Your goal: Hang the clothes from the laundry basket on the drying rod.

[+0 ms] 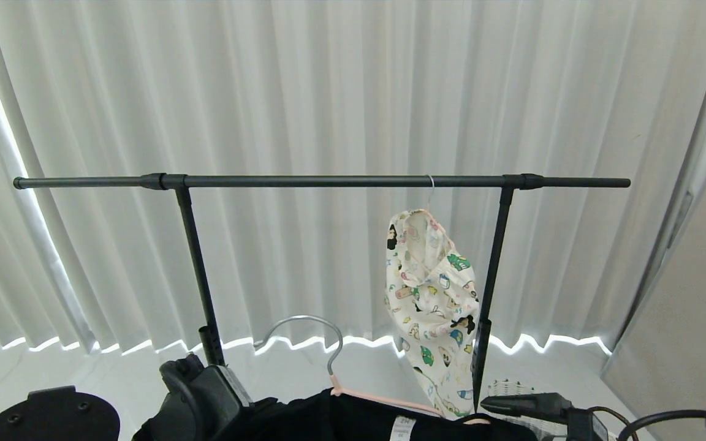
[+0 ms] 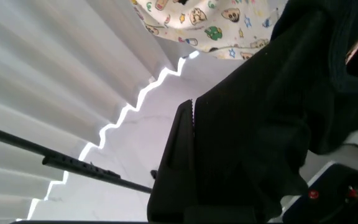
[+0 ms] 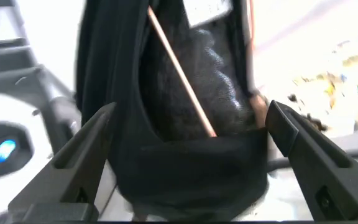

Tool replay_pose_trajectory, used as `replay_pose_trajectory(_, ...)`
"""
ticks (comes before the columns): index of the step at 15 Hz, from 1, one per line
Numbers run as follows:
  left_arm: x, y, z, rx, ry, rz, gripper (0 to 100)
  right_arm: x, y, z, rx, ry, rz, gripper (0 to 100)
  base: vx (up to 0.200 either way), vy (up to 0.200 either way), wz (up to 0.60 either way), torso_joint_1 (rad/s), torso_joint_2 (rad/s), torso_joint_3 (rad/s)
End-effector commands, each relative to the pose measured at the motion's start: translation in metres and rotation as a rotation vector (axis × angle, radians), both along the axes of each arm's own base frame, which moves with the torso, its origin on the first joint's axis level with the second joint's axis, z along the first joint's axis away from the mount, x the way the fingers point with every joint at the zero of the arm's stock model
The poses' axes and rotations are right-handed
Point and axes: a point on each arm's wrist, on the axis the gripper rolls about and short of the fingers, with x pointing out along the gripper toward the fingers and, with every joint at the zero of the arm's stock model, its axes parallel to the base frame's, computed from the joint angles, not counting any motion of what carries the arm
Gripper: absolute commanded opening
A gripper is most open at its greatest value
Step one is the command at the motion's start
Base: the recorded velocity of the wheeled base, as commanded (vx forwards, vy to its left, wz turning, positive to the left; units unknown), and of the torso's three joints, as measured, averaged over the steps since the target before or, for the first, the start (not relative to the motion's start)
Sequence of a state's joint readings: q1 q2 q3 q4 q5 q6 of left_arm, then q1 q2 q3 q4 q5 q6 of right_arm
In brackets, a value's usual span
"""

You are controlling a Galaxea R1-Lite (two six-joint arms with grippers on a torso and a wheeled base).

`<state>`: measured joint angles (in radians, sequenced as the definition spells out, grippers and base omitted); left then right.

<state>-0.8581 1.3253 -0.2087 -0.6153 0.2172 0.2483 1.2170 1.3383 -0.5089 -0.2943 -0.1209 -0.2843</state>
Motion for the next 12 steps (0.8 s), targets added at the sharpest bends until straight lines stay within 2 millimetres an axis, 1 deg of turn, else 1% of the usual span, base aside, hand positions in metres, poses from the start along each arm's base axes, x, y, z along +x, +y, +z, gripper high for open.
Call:
replay_pose_trajectory(1,-0.002,0.001,-0.001,-0.008,0.001,-0.019,0,0.01,-0.005,0.022,0.064,-0.01,-0.011,100,0.0,0.0,0.0,0.0,0.0,0.0)
replay_pose_trajectory(3,-0.002,-0.001,0.002,-0.014,-0.023,-0.074,0,0.018,0.004,0.023,0.041,0.041,0.026,100,0.0,0.0,0.0,0.0,0.0,0.0)
replay_pose_trajectory(6,-0.003,-0.002,0.004,0.007,-0.065,-0.161,0,0.034,0.012,0.017,-0.012,0.122,0.041,100,0.0,0.0,0.0,0.0,0.0,0.0)
replay_pose_trajectory(8,-0.002,-0.003,0.005,0.004,-0.066,-0.164,0,0.036,0.012,0.011,-0.074,0.164,0.031,100,0.0,0.0,0.0,0.0,0.0,0.0)
replay_pose_trajectory(9,-0.001,-0.004,0.006,0.001,-0.07,-0.163,0,0.036,0.013,0.01,-0.092,0.176,0.03,100,0.0,0.0,0.0,0.0,0.0,0.0)
replay_pose_trajectory(12,0.0,-0.005,0.01,-0.011,-0.082,-0.163,0,0.042,0.023,0.011,-0.102,0.192,0.021,100,0.0,0.0,0.0,0.0,0.0,0.0)
